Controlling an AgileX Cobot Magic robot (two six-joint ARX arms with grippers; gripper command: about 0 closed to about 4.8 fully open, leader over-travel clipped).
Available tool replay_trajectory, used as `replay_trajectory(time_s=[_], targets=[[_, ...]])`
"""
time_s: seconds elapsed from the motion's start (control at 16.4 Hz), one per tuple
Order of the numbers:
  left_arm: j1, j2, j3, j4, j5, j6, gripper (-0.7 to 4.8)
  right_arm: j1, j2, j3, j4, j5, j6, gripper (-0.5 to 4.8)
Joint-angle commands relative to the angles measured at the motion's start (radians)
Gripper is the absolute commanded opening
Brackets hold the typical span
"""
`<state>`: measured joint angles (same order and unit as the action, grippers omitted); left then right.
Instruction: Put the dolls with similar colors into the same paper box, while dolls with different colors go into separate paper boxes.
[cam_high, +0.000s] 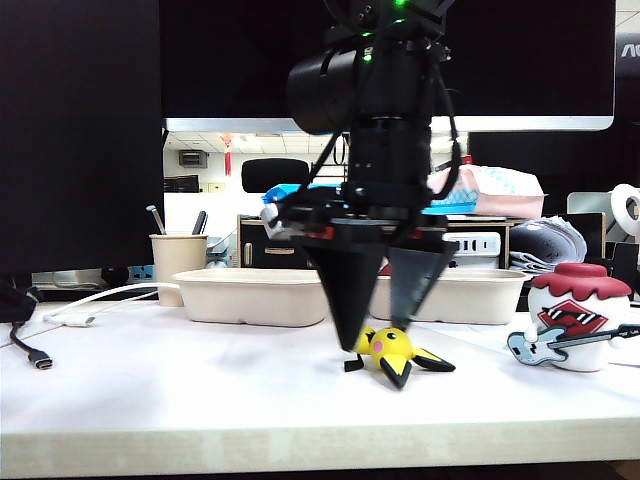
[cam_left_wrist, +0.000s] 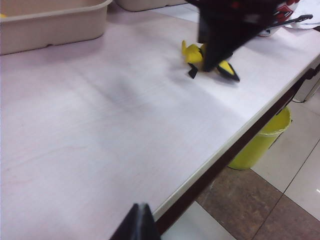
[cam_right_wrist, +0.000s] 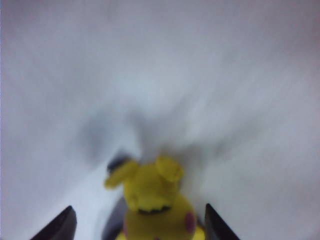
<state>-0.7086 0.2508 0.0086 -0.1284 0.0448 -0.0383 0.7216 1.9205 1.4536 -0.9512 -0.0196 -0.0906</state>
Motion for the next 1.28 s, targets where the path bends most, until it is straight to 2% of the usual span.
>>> replay_trajectory(time_s=[0.06,0.49,0.55,0.67,0.79,0.91,1.28], targets=[[-0.001,0.001,0.001,0.010,0.001,0.004,-0.05,-0.004,0.000,0.005,0.042,0.003,0.004,3.27],[-0.001,0.001,0.001,0.010,0.001,0.004,-0.05,-0.002,0.045,0.005,0.030,0.002,0.003,3.19],[-0.001,0.001,0.001,0.010,0.001,0.004,-0.05,-0.002,0.045,0.005,0.033,0.003,0.003,2.63],[-0.001,0.001,0.001,0.010,0.001,0.004,-0.05,-0.003,0.045,0.005,0.034,0.003,0.003,2.02],[-0.001,0.001,0.001,0.010,0.001,0.004,-0.05,-0.004,0.045,0.005,0.035,0.003,0.003,1.92],[-0.001,0.001,0.001,0.010,0.001,0.004,-0.05,-0.004,0.045,0.005,0.039,0.003,0.003,1.25],[0.010,-0.005,0.001,0.010,0.001,0.004,-0.05,-0.004,0.034,0.012,0.103,-0.002,0.014,1.16]])
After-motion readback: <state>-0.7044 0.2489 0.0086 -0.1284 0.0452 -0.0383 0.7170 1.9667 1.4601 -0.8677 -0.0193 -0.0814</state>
